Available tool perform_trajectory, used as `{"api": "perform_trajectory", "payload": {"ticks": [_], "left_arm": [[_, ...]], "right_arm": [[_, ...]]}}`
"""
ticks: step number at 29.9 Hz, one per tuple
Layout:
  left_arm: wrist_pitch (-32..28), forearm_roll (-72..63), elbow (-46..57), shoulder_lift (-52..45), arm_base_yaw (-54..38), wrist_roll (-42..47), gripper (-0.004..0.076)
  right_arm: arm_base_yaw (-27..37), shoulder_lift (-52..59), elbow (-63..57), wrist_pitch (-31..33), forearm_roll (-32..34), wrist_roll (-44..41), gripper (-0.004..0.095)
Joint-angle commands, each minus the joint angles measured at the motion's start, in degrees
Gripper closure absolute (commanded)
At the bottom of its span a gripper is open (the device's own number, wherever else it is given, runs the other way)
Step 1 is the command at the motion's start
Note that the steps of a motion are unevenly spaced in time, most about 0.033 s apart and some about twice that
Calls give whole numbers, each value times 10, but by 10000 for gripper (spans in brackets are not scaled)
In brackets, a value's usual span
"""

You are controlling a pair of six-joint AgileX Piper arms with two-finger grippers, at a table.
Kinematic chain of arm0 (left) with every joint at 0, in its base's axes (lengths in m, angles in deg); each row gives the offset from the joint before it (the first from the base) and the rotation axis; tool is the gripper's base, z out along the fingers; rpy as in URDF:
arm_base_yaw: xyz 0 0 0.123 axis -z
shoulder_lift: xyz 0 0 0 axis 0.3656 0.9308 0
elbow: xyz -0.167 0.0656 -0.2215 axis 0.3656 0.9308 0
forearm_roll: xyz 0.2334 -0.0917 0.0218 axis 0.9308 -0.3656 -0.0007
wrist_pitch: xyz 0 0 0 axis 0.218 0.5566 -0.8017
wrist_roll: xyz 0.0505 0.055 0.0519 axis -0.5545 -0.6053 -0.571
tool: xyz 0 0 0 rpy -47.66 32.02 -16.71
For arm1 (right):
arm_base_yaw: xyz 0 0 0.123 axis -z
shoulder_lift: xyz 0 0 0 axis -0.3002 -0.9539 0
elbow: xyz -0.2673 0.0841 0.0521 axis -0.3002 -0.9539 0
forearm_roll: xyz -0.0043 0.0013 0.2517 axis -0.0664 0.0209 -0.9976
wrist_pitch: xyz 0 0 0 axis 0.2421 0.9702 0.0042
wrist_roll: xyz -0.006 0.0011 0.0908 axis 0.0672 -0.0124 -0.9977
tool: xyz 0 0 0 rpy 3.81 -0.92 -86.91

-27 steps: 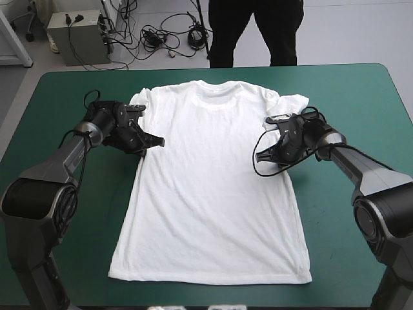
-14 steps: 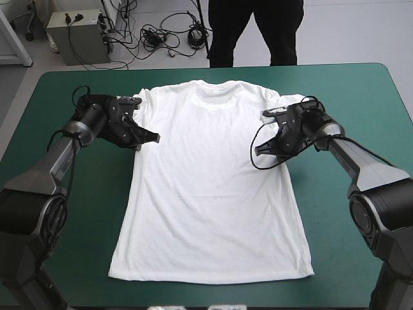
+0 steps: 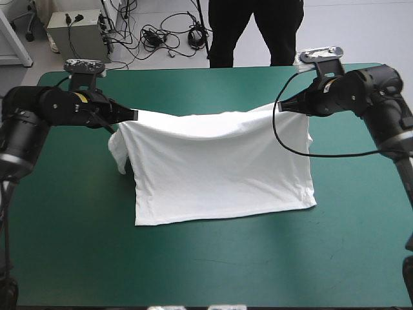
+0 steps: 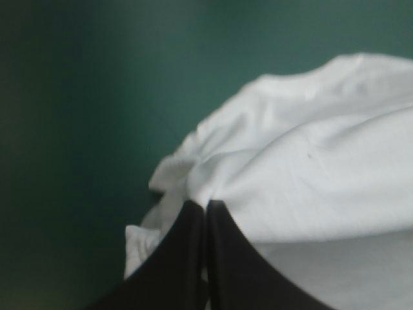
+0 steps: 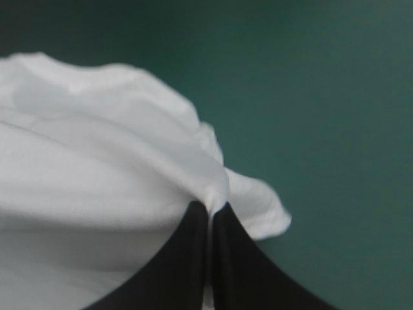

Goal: Fold the cloth

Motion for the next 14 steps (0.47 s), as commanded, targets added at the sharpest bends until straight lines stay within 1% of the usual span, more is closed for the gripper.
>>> {"api": "perform_trajectory", "payload": {"ticks": [1,7,14], "left_arm": [[-16,-36,-33,-76,4,-5,733],[-12,-34,-68,-157,22,-10,733],[-11,-39,-74,-218,61,-19,733]], "right_arm": [[3,73,28,-14,-7,4,925],[3,162,37,-10,-7,0,925],[3,241,37,-10,-33,0,925]]}}
